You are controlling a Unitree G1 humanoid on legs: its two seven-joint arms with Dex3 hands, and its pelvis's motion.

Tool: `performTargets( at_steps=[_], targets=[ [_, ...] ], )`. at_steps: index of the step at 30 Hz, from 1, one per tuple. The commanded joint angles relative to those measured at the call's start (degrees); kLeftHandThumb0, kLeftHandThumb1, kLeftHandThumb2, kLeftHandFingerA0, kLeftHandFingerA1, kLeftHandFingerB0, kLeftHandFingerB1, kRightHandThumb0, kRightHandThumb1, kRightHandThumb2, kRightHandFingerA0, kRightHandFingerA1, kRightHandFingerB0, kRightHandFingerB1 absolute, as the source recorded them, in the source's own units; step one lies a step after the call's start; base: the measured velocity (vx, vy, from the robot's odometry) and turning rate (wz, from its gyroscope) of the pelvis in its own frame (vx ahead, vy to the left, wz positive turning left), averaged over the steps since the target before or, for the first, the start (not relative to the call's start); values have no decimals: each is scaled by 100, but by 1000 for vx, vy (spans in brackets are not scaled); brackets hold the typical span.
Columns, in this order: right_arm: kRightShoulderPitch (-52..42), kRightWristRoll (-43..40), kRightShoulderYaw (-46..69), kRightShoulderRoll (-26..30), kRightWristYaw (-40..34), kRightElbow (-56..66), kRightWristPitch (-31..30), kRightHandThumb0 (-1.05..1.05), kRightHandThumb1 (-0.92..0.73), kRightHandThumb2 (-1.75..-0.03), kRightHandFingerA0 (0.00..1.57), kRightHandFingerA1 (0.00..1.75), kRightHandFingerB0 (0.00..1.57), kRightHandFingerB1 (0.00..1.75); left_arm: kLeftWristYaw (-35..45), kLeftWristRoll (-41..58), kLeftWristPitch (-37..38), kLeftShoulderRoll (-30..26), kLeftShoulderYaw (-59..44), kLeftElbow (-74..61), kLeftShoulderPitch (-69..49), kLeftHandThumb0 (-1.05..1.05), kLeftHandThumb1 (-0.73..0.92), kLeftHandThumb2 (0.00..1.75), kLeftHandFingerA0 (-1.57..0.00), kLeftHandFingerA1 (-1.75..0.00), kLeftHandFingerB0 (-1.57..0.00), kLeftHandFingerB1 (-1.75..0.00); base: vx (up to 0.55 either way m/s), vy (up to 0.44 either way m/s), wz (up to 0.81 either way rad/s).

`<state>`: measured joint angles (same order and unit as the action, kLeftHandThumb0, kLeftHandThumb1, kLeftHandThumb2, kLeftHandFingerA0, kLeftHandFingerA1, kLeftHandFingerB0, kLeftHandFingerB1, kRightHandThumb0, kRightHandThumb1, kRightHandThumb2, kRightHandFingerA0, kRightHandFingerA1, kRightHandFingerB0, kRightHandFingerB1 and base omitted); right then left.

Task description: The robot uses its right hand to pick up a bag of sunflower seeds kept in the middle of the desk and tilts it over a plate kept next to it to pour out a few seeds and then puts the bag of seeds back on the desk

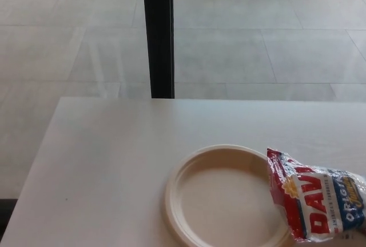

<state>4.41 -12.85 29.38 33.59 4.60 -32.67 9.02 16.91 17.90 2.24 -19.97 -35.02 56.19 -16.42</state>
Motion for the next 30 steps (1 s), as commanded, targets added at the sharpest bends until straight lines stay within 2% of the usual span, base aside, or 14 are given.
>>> performTargets(
  at_steps=[1, 2, 4, 7, 8, 9, 10, 12, 13, 14, 24, 25, 26, 30],
  targets=[
    [-242, 153, -566, -30, 657, 593, -168, -105, -75, -74, 0, 0, 0, 0, -30, 152, -44, -3, -20, -151, -52, -37, 51, 108, -44, -78, -33, -69, 0, 0, 0],
    [-284, 90, -652, -44, 791, 707, -215, -105, -73, -73, 0, 0, 0, 8, 28, 139, -15, -14, 7, -152, -72, -38, 51, 108, -42, -76, -31, -67, 0, 0, 0],
    [-374, 475, -1020, 22, 774, 807, 106, -105, -77, -73, 0, 0, 0, 0, 10, 150, -14, -25, 5, -98, -43, -38, 51, 108, -44, -78, -33, -69, 0, 0, 0],
    [-277, 729, -1437, 49, 828, 668, 309, -105, -71, -75, 0, 0, 0, 21, -31, 101, 58, -65, 38, 113, 24, -38, 51, 107, -42, -75, -31, -67, 0, 0, 0],
    [-257, 770, -1519, 46, 825, 654, 307, -105, -64, -121, 0, 46, 0, 49, -11, 114, 95, -55, 29, 123, 19, -39, 50, 108, -43, -77, -31, -67, 0, 0, 0],
    [-206, 842, -1638, 35, 806, 598, 355, -105, -71, -70, 0, 0, 0, 26, -26, 109, 110, -58, 36, 136, 29, -38, 52, 108, -42, -75, -30, -66, 0, 0, 0],
    [-145, 979, -1760, 36, 734, 510, 436, -101, -66, -124, 0, 49, 0, 49, -5, 244, 15, 23, -50, -53, -30, -35, 54, 109, -43, -77, -31, -67, 0, 0, 0],
    [-99, 1007, -1824, 38, 701, 445, 472, -101, -66, -124, 0, 49, 0, 49, 37, 299, 3, 43, -89, -112, -46, -35, 54, 109, -43, -77, -31, -67, 0, 0, 0],
    [-9, 1085, -1915, 32, 670, 340, 473, -97, -61, -121, 0, 52, 0, 53, 35, 294, -35, 21, -83, -79, -17, -38, 53, 109, -39, -74, -30, -67, 0, 0, 0],
    [56, 1094, -1968, 17, 694, 264, 448, -105, -73, -68, 0, 7, 0, 30, 30, 254, -15, 17, -43, -95, -21, -37, 52, 109, -41, -75, -32, -68, 0, 0, 0],
    [462, 1257, -2188, 5, 757, -237, 707, -105, -73, -64, 0, 13, 0, 34, 33, 314, -67, 17, -48, -174, -56, -38, 50, 108, -42, -76, -32, -68, 0, 0, 0],
    [564, 1381, -2269, 13, 686, -309, 705, -105, -67, -71, 0, 0, 0, 37, 42, 267, -68, 19, 3, -272, -111, -38, 52, 109, -40, -75, -31, -68, 0, 0, 0],
    [638, 1393, -2294, -13, 665, -310, 660, -102, -65, -120, 0, 53, 0, 51, -14, 168, 42, -17, 60, -154, -78, -40, 50, 108, -44, -77, -33, -68, 0, 0, 0],
    [765, 1512, -2355, -34, 558, -400, 714, -102, -59, -119, 0, 50, 0, 45, -25, 198, -44, 1, 84, -283, -127, -40, 50, 108, -39, -74, -30, -66, 0, 0, 0]
  ],
)
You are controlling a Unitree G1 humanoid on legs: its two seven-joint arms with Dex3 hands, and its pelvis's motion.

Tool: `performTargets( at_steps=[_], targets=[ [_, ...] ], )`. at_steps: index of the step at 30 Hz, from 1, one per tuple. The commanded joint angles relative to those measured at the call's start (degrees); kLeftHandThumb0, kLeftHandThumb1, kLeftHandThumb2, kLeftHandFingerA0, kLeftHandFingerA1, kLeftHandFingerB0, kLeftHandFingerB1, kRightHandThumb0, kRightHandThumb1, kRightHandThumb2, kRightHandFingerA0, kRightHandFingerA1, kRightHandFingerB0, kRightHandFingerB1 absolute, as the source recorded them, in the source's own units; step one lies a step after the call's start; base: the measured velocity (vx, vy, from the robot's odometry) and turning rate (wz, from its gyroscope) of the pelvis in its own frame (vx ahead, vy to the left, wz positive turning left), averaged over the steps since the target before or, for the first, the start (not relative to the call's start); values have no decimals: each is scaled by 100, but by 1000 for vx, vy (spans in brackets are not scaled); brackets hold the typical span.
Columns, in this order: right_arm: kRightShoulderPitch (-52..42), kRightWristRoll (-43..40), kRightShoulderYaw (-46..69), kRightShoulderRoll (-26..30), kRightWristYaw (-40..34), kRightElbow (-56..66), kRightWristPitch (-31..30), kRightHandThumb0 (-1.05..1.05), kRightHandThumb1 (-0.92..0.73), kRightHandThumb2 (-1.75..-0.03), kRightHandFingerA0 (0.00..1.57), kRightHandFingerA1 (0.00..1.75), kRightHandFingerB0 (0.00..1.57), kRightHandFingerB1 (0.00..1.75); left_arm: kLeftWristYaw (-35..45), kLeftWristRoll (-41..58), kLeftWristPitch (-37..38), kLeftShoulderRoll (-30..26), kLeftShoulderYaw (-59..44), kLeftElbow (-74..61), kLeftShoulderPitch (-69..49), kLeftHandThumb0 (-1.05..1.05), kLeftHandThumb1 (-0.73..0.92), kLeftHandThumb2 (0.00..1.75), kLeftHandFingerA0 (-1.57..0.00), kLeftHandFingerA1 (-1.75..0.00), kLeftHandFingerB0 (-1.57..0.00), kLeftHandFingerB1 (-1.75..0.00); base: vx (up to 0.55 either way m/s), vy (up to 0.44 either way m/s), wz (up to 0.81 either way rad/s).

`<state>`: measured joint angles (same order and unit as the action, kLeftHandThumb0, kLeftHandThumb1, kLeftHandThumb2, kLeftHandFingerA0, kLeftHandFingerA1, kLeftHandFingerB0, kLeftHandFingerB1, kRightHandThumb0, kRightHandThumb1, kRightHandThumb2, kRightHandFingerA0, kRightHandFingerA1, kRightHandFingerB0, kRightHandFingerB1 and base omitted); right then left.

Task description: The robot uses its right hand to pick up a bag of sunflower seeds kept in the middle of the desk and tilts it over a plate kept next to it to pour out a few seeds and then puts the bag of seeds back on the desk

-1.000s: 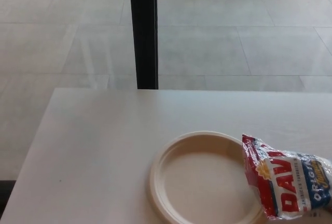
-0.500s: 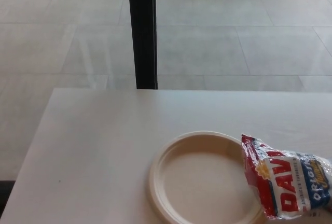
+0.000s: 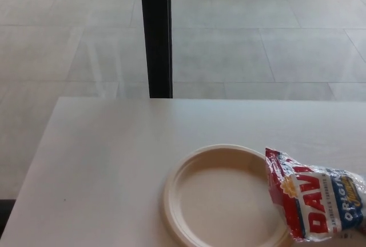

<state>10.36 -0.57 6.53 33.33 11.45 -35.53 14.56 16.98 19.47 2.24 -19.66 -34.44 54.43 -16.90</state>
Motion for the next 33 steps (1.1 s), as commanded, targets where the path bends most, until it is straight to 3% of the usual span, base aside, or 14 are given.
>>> performTargets(
  at_steps=[1, 6, 7, 9, 10, 12, 13, 14, 16, 23, 24, 31, 32, 33],
  targets=[
    [190, 299, -79, -12, -137, -129, 165, -103, -59, -119, 0, 49, 0, 45, 3, 65, 0, -43, 7, -21, -44, -40, 50, 108, -41, -76, -33, -68, 0, 0, 0],
    [239, 335, -156, -78, -95, -120, 179, -105, -59, -118, 0, 46, 0, 42, 6, 89, 29, -92, -25, 141, 52, -37, 53, 109, -42, -76, -31, -67, 0, 0, 0],
    [236, 339, -170, -89, -63, -132, 217, -105, -69, -73, 0, 0, 0, 19, -5, 94, -22, -86, -22, 74, 25, -37, 52, 108, -43, -76, -31, -67, 0, 0, 0],
    [248, 478, -318, -89, 24, -195, 340, -105, -67, -74, 0, 0, 0, 15, 11, 121, -70, -70, -34, 24, 8, -37, 52, 109, -42, -76, -33, -68, 0, 0, 0],
    [245, 437, -326, -115, 87, -189, 326, -105, -61, -117, 0, 47, 0, 41, 45, 113, -23, -57, -24, -18, -31, -37, 52, 109, -43, -77, -32, -68, 0, 0, 0],
    [246, 422, -369, -145, 138, -200, 362, -105, -61, -117, 0, 47, 0, 43, 43, 93, 31, -68, -23, 80, -1, -38, 52, 109, -44, -77, -33, -68, 0, 0, 0],
    [258, 445, -416, -167, 166, -241, 420, -105, -71, -59, 0, 8, 0, 38, 13, 97, -36, -85, -24, 106, 38, -37, 52, 109, -39, -75, -30, -67, 0, 0, 0],
    [264, 487, -451, -162, 151, -261, 451, -105, -71, -59, 0, 8, 0, 38, 31, 153, -89, -72, -61, 94, 48, -37, 52, 109, -39, -75, -30, -67, 0, 0, 0],
    [267, 698, -609, -147, 56, -302, 558, -105, -71, -64, 0, 31, 0, 52, 23, 106, -38, -71, -28, 85, 30, -38, 53, 109, -40, -75, -30, -67, 0, 0, 0],
    [401, 849, -781, -179, -19, -623, 669, -105, -69, -66, 0, 48, 0, 61, 124, 43, 151, -137, 16, 354, 83, -41, 53, 108, -39, -74, -27, -65, 0, 0, 0],
    [456, 873, -792, -175, -51, -735, 723, -105, -70, -66, 0, 52, 0, 60, 185, 90, 152, -119, -6, 258, 29, -42, 63, 95, -39, -81, -27, -66, 0, 0, 0],
    [822, 1026, -862, -282, -270, -925, 922, -105, -72, -66, 0, 48, 0, 61, 179, 134, 69, -97, -41, 210, 79, -46, 60, 100, -41, -82, -24, -65, 0, 0, 0],
    [845, 1033, -863, -299, -278, -919, 964, -105, -69, -73, 0, 18, 0, 61, 168, 134, 49, -81, -35, 140, 52, -45, 61, 99, -41, -83, -25, -66, 0, 0, 0],
    [864, 1043, -858, -313, -282, -887, 982, -105, -72, -67, 0, 46, 0, 60, 144, 139, 27, -57, -32, 57, 35, -45, 63, 98, -42, -84, -25, -66, 0, 0, 0]
  ],
)
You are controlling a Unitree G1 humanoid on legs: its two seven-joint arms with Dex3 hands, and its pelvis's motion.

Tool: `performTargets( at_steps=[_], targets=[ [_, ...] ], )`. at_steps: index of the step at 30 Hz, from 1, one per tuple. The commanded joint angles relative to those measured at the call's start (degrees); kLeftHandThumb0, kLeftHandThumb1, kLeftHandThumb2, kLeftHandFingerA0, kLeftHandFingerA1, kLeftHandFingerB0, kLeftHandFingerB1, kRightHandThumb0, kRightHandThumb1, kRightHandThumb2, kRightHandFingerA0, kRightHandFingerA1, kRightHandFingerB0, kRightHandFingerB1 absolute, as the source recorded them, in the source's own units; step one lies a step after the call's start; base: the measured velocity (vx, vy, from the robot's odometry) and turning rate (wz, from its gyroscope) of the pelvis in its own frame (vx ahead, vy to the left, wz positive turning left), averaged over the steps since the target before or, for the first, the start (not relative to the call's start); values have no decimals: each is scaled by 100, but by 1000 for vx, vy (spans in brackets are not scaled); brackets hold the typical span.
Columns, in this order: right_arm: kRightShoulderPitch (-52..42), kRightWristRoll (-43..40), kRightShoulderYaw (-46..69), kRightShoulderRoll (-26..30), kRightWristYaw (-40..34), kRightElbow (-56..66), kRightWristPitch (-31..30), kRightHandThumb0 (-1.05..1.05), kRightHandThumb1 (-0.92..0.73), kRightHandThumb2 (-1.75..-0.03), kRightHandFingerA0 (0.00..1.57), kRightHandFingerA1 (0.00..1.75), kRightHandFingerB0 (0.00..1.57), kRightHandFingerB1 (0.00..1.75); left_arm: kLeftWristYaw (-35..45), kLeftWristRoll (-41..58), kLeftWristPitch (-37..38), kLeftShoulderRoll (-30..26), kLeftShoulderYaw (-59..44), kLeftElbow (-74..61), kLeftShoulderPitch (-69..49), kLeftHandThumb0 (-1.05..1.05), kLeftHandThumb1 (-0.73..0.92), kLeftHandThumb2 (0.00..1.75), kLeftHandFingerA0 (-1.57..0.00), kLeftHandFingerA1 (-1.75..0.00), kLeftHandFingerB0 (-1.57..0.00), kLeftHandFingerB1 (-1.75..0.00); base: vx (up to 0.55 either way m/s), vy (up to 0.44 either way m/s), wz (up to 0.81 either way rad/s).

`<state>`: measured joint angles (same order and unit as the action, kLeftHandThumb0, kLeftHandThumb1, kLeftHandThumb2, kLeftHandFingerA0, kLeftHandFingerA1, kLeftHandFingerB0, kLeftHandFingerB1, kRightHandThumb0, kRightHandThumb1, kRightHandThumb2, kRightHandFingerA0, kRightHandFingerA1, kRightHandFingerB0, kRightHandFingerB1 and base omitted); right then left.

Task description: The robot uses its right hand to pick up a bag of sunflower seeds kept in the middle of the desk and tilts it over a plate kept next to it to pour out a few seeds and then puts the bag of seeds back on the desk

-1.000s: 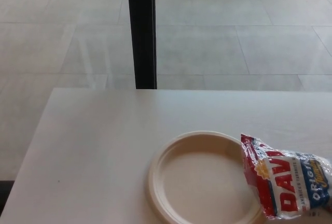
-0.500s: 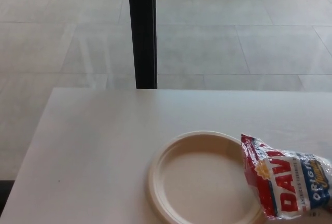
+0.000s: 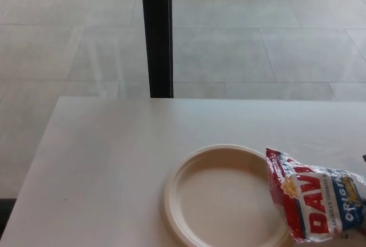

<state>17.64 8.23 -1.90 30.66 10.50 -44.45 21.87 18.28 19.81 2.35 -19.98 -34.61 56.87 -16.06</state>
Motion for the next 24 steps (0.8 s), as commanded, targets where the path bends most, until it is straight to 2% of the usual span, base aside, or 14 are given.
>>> performTargets(
  at_steps=[1, 2, 3, 4, 12, 15, 20, 24],
  targets=[
    [142, 171, -8, -51, -188, 13, 255, -105, -72, -67, 0, 46, 0, 60, 4, 108, 4, -15, -15, -219, -55, -45, 63, 98, -42, -84, -25, -66, 0, 0, 0],
    [146, 195, -16, -65, -202, 90, 274, -105, -73, -65, 0, 42, 0, 60, 13, 125, -8, 0, -23, -284, -75, -47, 62, 101, -41, -83, -27, -67, 0, 0, 0],
    [125, 218, -28, -64, -201, 177, 319, -105, -68, -71, 0, 16, 0, 62, 27, 143, -11, -7, -39, -240, -48, -45, 65, 98, -41, -84, -26, -67, 0, 0, 0],
    [110, 250, -40, -58, -207, 216, 350, -105, -72, -66, 0, 45, 0, 62, 37, 145, -17, -11, -38, -230, -37, -44, 68, 96, -40, -84, -24, -66, 0, 0, 0],
    [-21, 324, -176, -73, -121, 170, 591, -105, -68, -66, 0, 47, 0, 69, 14, 113, 9, -56, -2, -148, 11, -49, 62, 100, -44, -83, -25, -65, 0, 0, 0],
    [-132, 449, -264, -39, -182, 240, 676, -105, -68, -67, 0, 47, 0, 70, 106, 105, 40, -32, 32, -206, -35, -50, 67, 98, -43, -85, -25, -66, 0, 0, 0],
    [-164, 514, -326, 13, -156, 131, 839, -105, -71, -68, 0, 48, 0, 72, 153, 152, 98, -58, -8, -45, 26, -52, 65, 102, -41, -81, -25, -66, 0, 0, 0],
    [-66, 474, -304, 58, -71, -142, 913, -105, -71, -70, 0, 54, 0, 75, 190, 166, 47, -94, -16, -82, 12, -53, 69, 101, -39, -81, -25, -66, 0, 0, 0]
  ],
)
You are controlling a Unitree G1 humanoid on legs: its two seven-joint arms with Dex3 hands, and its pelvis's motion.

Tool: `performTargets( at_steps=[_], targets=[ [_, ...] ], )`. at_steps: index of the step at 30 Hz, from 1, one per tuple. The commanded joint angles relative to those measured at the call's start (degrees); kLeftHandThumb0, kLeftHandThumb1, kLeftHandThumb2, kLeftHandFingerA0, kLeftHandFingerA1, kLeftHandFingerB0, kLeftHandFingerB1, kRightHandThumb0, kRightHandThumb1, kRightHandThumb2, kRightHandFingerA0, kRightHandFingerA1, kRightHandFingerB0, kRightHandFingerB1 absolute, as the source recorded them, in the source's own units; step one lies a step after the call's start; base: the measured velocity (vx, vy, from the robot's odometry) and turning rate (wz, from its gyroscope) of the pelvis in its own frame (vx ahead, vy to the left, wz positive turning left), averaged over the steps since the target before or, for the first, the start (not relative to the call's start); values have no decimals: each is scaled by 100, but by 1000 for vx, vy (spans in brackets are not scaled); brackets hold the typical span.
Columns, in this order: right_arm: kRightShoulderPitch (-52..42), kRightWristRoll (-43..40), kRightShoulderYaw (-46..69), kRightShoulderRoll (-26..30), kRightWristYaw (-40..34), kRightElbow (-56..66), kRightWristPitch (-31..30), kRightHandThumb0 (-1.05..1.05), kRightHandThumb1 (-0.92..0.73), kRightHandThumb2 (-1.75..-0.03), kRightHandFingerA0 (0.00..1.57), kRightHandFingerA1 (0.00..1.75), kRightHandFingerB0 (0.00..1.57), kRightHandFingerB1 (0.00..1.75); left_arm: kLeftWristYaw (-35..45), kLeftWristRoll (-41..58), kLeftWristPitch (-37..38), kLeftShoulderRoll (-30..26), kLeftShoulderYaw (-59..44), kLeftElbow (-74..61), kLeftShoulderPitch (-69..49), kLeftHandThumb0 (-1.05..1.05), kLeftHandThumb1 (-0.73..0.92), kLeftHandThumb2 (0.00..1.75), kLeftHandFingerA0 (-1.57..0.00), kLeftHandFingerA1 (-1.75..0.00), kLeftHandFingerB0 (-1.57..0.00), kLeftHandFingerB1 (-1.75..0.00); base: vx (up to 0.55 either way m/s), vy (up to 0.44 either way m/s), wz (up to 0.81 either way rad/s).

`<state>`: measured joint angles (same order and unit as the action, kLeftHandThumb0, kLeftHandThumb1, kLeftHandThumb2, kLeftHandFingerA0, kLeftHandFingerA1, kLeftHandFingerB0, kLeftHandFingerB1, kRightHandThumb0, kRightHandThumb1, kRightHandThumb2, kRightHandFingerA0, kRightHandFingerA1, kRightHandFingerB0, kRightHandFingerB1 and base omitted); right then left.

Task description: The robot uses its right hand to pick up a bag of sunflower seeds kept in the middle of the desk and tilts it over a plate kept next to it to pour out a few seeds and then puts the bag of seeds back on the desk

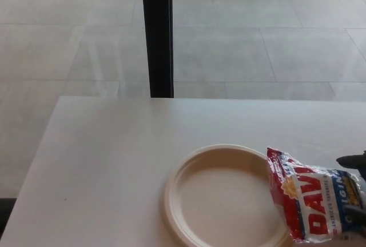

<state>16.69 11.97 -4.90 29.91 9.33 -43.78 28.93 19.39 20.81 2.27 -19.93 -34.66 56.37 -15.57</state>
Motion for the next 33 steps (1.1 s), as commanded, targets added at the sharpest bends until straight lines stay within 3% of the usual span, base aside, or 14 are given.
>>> performTargets(
  at_steps=[1, 10, 11, 12, 13, 15, 16, 21, 22, 26, 29, 30, 32, 33],
  targets=[
    [50, 128, -14, 145, 25, -247, 214, -105, -72, -70, 0, 55, 0, 74, 88, 51, 74, -108, 2, -3, -29, -55, 68, 103, -38, -79, -25, -66, 0, 0, 0],
    [180, 398, -284, 260, 146, -173, 278, -105, -69, -67, 0, 46, 0, 75, 205, 104, 72, -51, -3, -179, -133, -31, 65, 123, -29, -69, -20, -63, 0, 0, 0],
    [198, 483, -351, 300, 129, -186, 320, -105, -70, -69, 0, 47, 0, 74, 173, 113, 84, -46, -22, -137, -113, -59, 77, 90, -33, -86, -24, -69, 0, 0, 0],
    [202, 497, -383, 320, 158, -197, 333, -105, -66, -68, 0, 46, 0, 78, 170, 149, 74, -34, -54, -127, -105, -58, 77, 90, -30, -95, -24, -71, 0, 0, 0],
    [211, 471, -414, 343, 238, -239, 349, -105, -48, -104, 0, 62, 0, 71, 193, 222, 39, -7, -106, -169, -113, -59, 72, 106, -40, -85, -27, -69, 0, 0, 0],
    [240, 427, -448, 363, 335, -285, 357, -105, -46, -103, 0, 61, 0, 70, 192, 238, 41, 9, -126, -222, -131, -62, 72, 105, -40, -85, -28, -70, 0, 0, 0],
    [245, 350, -440, 362, 445, -323, 351, -66, 15, -77, 3, 75, 2, 66, 195, 165, 75, -20, -71, -208, -136, -60, 79, 90, -32, -99, -25, -72, 0, 0, 0],
    [311, 354, -523, 448, 759, -492, 342, -65, 23, -72, 8, 78, 2, 67, 113, 171, 36, -10, -81, -159, -74, -62, 77, 101, -43, -89, -31, -72, 0, 0, 0],
    [310, 440, -606, 514, 850, -493, 327, -105, -39, -93, 0, 62, 0, 75, 143, 177, 61, -7, -83, -166, -86, -68, 65, 117, -43, -83, -28, -69, 0, 0, 0],
    [347, 828, -985, 737, 961, -461, 233, -105, -36, -87, 0, 64, 0, 77, 98, 193, 44, 47, -88, -321, -144, -70, 64, 117, -41, -83, -27, -69, 0, 0, 0],
    [395, 1048, -1274, 881, 1016, -440, 117, -105, -40, -56, 0, 53, 1, 91, 142, 174, 132, 30, -79, -181, -90, -69, 65, 117, -38, -81, -25, -67, 0, 0, 0],
    [398, 1168, -1402, 932, 1040, -417, -9, -95, -16, -59, 0, 69, 9, 94, 78, 156, 141, 77, -62, -328, -144, -67, 62, 115, -46, -86, -32, -71, 0, 0, 0],
    [411, 1235, -1516, 973, 967, -381, -88, -90, -13, -56, 0, 70, 13, 96, 89, 174, 144, 73, -82, -264, -112, -64, 65, 118, -45, -87, -28, -70, 0, 0, 0],
    [409, 1253, -1568, 984, 919, -402, -106, -39, 8, -66, 0, 80, 19, 78, 87, 199, 117, 91, -98, -308, -118, -63, 63, 118, -45, -86, -31, -71, 0, 0, 0]
  ],
)
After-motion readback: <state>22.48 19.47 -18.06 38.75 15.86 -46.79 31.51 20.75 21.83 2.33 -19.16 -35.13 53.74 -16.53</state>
